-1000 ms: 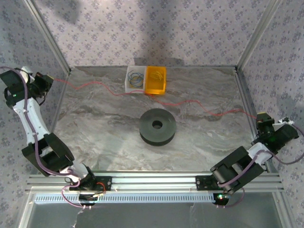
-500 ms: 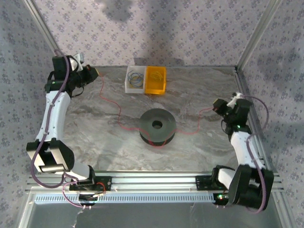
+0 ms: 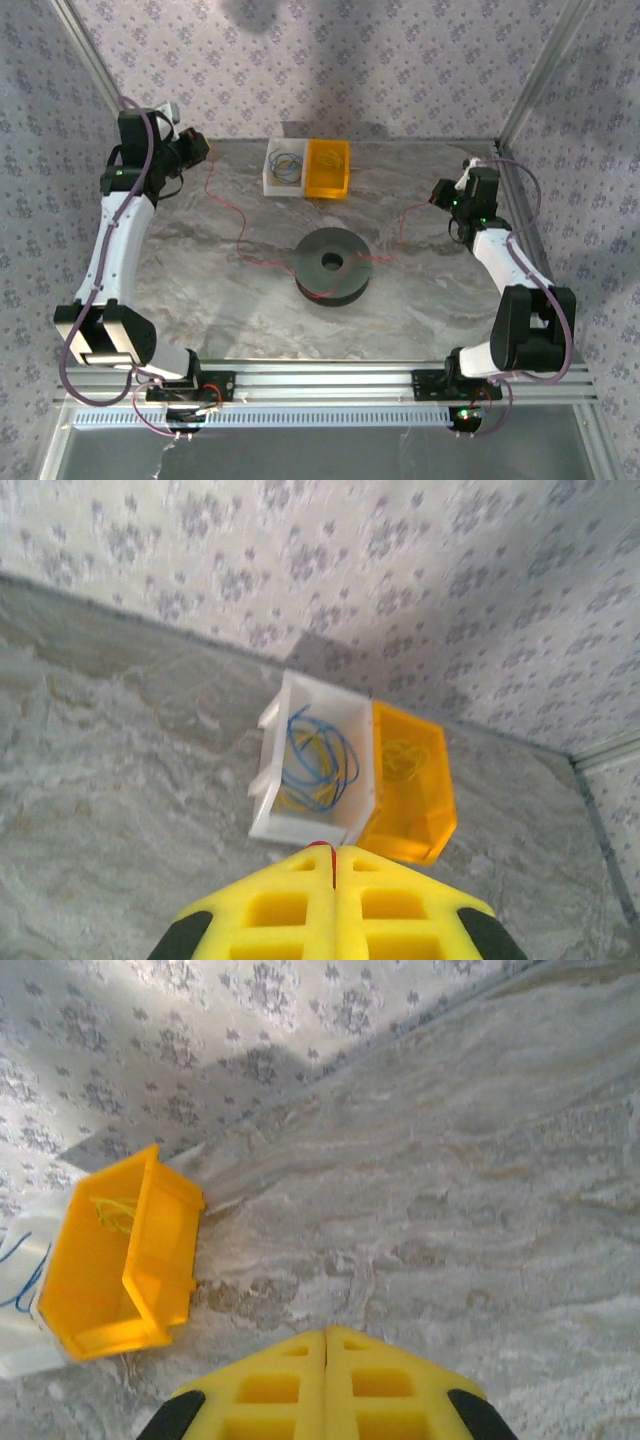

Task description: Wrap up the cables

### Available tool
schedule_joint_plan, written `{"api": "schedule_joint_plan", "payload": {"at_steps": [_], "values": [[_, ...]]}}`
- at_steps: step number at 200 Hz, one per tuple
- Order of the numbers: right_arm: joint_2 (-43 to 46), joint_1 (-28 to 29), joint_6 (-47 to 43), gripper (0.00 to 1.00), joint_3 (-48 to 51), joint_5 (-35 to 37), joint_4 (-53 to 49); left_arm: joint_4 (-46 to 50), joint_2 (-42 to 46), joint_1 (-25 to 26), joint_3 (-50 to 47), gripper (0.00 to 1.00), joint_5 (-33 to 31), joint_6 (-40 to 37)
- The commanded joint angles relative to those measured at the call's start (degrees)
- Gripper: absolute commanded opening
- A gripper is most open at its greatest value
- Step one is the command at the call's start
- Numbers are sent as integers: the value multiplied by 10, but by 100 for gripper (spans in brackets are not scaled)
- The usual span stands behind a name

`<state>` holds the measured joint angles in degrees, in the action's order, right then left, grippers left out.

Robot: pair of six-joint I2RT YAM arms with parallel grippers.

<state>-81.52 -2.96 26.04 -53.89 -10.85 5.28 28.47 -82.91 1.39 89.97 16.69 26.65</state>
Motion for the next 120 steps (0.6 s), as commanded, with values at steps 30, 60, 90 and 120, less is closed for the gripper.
{"api": "schedule_joint_plan", "payload": {"at_steps": [30, 60, 90, 120], "values": [[-28, -27, 18, 0, -37, 31, -16, -15, 16, -13, 62, 0, 5, 19], [-31, -33, 13, 19, -31, 24, -19, -22, 18, -17, 79, 0, 37, 35], [-31, -39, 15, 59, -24, 9, -18, -77, 23, -14, 39, 0, 45, 64], [-30, -27, -12, 80, -43, -34, -47, -121, 15, 5, -1, 0, 40, 85]]}}
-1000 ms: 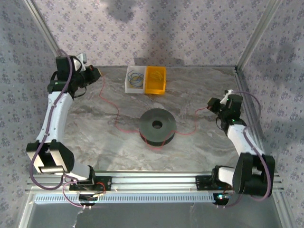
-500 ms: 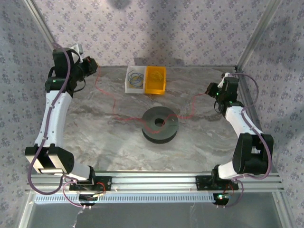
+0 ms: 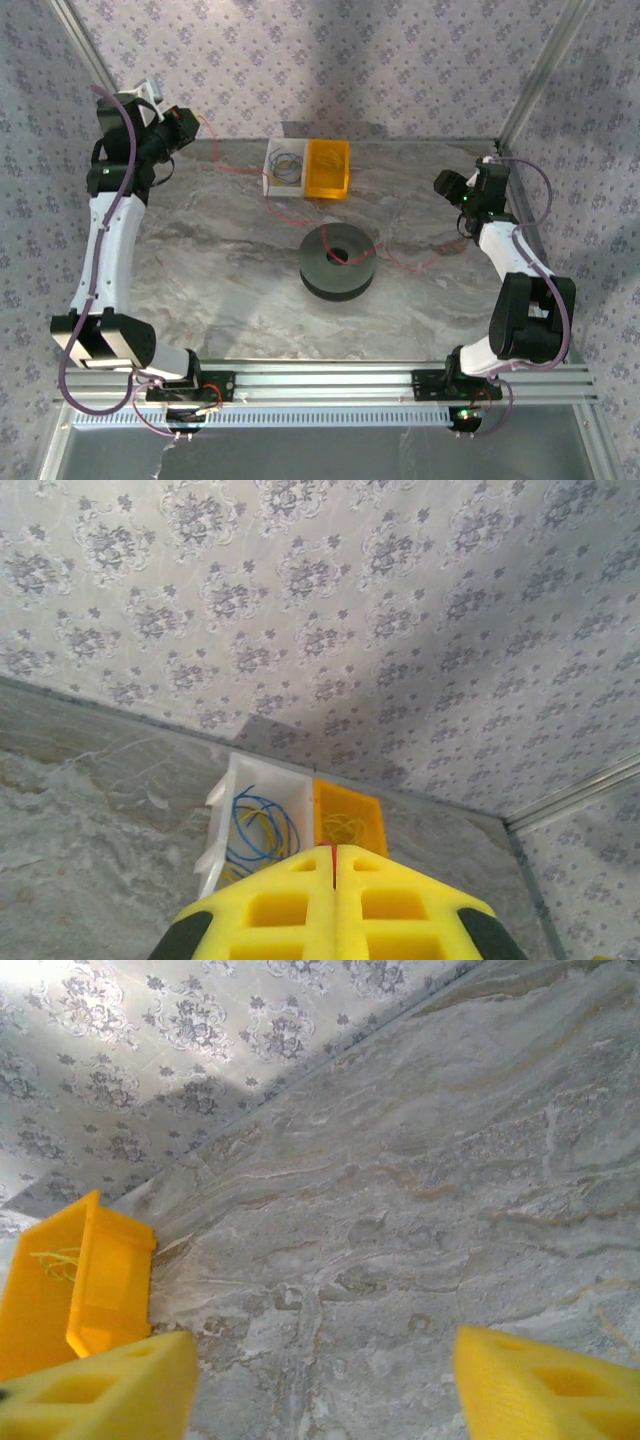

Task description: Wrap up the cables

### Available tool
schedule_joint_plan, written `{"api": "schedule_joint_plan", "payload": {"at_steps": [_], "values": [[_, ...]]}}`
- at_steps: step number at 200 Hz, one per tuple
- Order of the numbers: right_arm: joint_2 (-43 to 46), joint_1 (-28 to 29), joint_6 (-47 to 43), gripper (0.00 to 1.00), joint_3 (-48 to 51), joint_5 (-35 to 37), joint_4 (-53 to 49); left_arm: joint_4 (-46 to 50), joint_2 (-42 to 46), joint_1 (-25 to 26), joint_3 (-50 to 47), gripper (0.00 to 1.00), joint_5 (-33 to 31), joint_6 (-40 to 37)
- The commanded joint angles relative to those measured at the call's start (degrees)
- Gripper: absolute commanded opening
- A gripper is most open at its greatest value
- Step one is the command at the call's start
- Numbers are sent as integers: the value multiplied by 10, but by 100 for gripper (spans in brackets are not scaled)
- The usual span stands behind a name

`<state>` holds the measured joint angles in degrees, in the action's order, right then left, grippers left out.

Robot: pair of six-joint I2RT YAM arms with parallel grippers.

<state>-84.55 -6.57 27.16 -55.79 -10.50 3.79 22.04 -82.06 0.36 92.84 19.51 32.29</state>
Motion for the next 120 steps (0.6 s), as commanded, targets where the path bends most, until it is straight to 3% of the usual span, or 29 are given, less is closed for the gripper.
{"api": "schedule_joint_plan", "payload": {"at_steps": [1, 28, 55, 79, 93, 120], "values": [[1, 9, -25, 80, -25, -38, -34, -59, 6, 17, -31, 0, 11, 29], [32, 32, -61, 86, -26, -58, -65, -73, 2, 31, -49, 0, -6, 36], [57, 77, -128, 88, -57, -124, -83, -85, 7, 46, -63, 0, -40, 33], [35, 171, -238, 88, -148, -216, -118, -91, 9, 55, -69, 0, -56, 33], [3, 239, -293, 89, -208, -234, -143, -87, 7, 58, -66, 0, -56, 30], [-117, 333, -330, 88, -360, -304, -162, -92, 16, 63, -84, 0, -68, 31]]}}
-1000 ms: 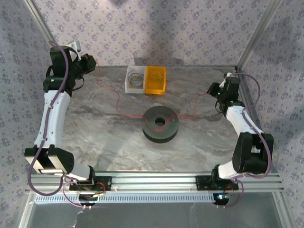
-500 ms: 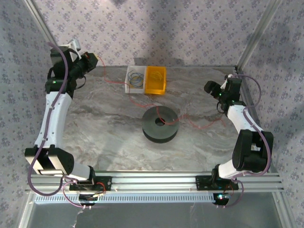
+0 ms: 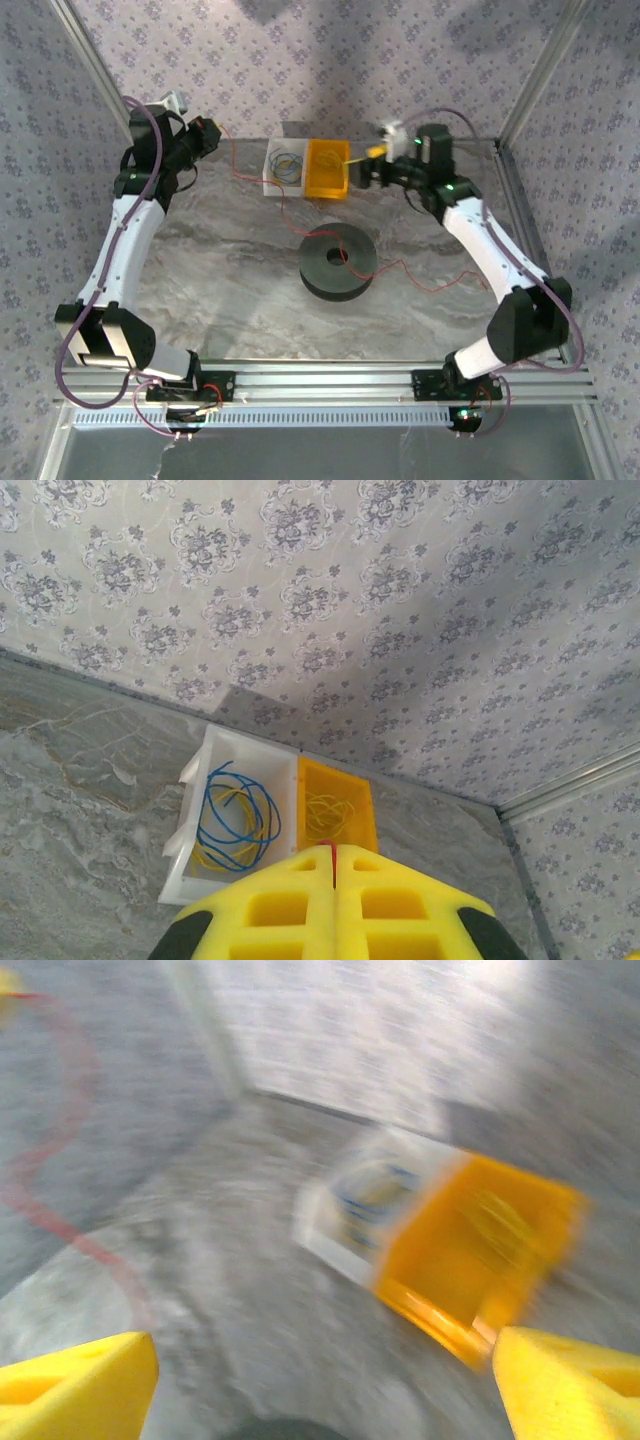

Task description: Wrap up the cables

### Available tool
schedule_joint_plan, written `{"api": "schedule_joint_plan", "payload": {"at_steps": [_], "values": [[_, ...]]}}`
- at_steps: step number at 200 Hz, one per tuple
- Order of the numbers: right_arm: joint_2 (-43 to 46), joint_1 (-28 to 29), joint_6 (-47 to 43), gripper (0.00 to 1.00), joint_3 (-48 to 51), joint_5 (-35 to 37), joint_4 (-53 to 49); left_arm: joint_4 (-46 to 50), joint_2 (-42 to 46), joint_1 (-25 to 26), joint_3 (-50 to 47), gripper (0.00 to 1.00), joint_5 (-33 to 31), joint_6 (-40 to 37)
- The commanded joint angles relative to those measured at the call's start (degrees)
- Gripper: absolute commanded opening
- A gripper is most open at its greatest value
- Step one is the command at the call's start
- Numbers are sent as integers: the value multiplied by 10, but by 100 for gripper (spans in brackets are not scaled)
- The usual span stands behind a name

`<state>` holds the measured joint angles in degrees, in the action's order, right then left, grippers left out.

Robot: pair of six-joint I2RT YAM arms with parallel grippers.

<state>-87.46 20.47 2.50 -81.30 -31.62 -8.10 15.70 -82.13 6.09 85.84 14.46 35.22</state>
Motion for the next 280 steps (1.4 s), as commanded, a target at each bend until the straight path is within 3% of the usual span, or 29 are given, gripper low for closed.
{"api": "schedule_joint_plan", "payload": {"at_steps": [1, 35, 59, 76, 108, 125, 139, 169, 231, 280], "values": [[-93, 66, -86, 88, -112, -95, -46, -29, 18, 6, -15, 0, -17, 2], [-290, 155, -169, 85, -402, -106, -203, -30, 27, 7, -24, 0, -20, 4], [-416, 172, -182, 83, -590, -143, -309, -19, 27, 7, -13, 0, -22, -3], [-462, 178, -186, 82, -655, -150, -345, -22, 30, 7, -12, 0, -26, -4], [-472, 185, -186, 80, -640, -147, -346, -17, 32, 1, 3, 0, -29, -10], [-471, 187, -188, 72, -632, -121, -350, -20, 33, -2, 7, 0, -30, -9], [-472, 184, -183, 53, -628, -106, -352, -14, 32, -4, 14, 0, -27, -12], [-470, 181, -184, 0, -627, -46, -357, -11, 46, -14, 5, 0, -29, -16], [-464, 134, -163, 0, -613, 40, -330, 14, 106, -62, -52, 0, -21, -16], [-471, 105, -134, 0, -639, 88, -310, 34, 157, -68, -117, 0, -27, -15]]}}
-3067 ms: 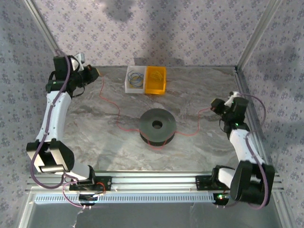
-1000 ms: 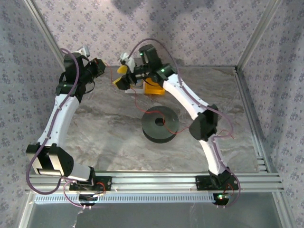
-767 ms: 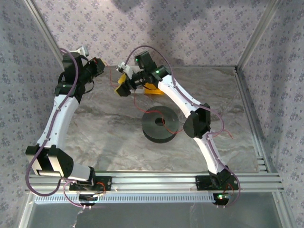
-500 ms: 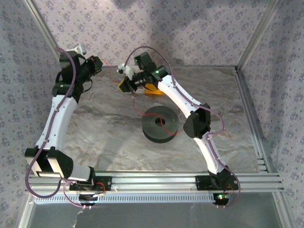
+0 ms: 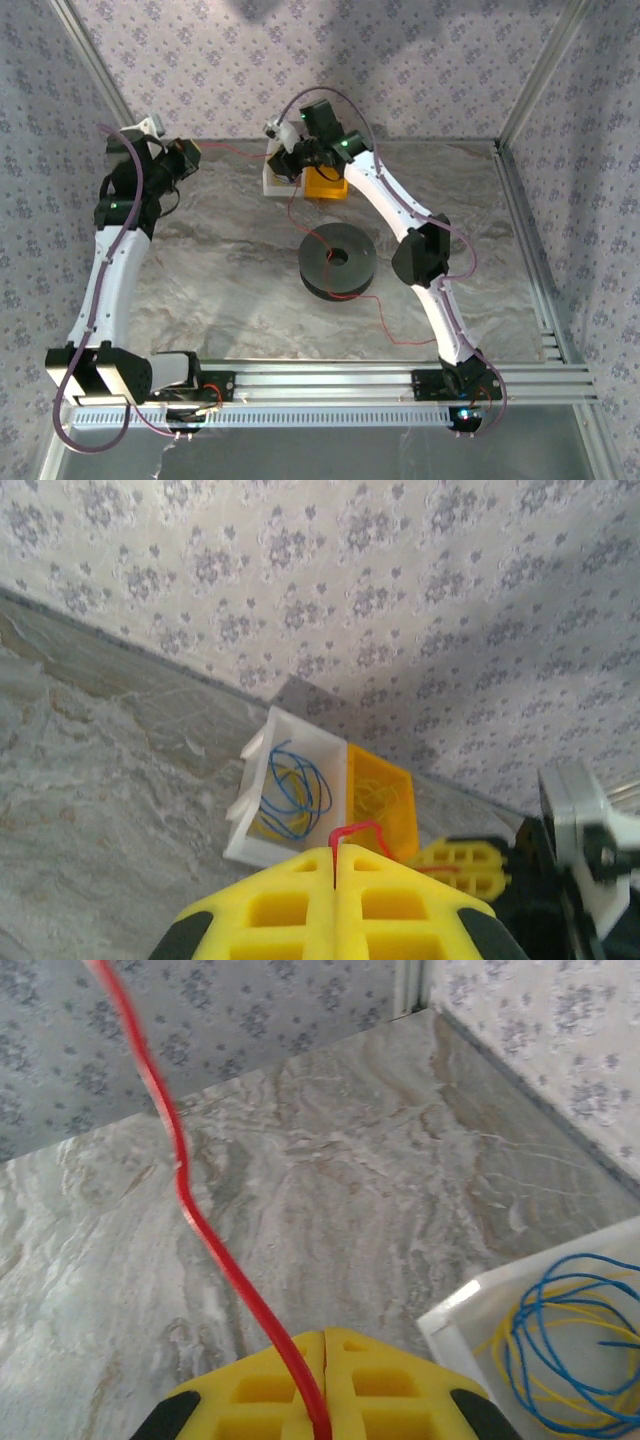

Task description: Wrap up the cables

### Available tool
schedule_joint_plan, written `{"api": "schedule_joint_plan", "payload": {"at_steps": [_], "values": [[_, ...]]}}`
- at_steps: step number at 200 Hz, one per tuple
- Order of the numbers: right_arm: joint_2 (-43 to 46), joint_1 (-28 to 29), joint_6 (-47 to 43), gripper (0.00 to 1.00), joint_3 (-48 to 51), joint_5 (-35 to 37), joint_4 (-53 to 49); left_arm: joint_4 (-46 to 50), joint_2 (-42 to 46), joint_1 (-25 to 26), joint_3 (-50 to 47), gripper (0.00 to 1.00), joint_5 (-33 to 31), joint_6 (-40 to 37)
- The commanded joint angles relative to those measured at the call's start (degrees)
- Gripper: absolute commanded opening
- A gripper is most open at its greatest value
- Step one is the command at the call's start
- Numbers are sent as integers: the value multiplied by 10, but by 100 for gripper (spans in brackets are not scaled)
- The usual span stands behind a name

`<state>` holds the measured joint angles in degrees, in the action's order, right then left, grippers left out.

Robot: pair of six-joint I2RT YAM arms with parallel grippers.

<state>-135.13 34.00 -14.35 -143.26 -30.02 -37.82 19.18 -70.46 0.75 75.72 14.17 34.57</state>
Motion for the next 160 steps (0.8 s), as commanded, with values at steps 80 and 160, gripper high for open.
{"api": "schedule_joint_plan", "payload": {"at_steps": [80, 160], "values": [[55, -44, -113, 0, -50, 129, -78, 16, 43, -11, -45, 47, 107, -50], [116, -64, -314, 0, -35, 239, -25, 24, 15, 53, -120, 64, 148, -107]]}}
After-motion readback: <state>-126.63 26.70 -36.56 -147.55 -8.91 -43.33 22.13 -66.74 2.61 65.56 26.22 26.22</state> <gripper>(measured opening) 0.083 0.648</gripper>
